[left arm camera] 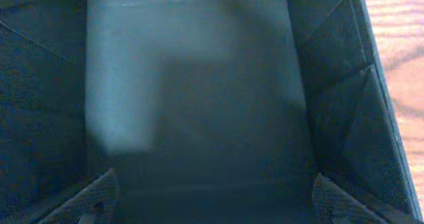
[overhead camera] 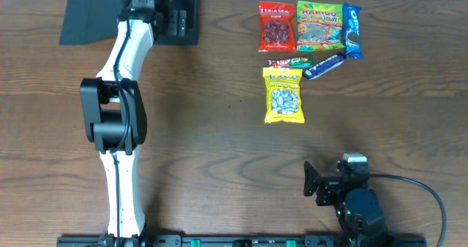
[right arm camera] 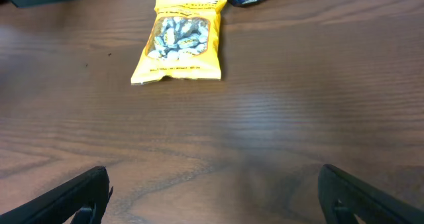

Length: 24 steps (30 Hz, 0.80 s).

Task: Pack container
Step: 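Reach the left gripper to the black box and grasp its edge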

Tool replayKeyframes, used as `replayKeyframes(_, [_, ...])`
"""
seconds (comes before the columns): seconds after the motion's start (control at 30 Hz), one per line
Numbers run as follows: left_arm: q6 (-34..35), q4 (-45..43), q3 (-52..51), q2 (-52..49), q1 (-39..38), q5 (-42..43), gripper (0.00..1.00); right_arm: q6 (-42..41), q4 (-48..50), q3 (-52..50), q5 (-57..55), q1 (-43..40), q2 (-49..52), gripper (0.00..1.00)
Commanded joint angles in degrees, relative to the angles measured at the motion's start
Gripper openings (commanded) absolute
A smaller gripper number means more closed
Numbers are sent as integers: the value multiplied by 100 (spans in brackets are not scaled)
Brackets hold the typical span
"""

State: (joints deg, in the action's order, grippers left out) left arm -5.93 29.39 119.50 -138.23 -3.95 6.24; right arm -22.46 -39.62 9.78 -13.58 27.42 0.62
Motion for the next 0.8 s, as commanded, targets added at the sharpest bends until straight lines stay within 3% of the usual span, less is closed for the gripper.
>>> replayKeyframes(0.0, [39, 321, 96, -20, -63, 85, 95, 87, -4, -31, -98, -50, -31, 99])
replayKeyframes(0.4, [619, 1921, 98, -7, -140, 127, 95, 87, -4, -31, -98, -50, -31, 99])
replayKeyframes(0.77, [1032, 3858, 92, -9, -813, 125, 95, 90, -4, -31, -96, -50, -31, 99])
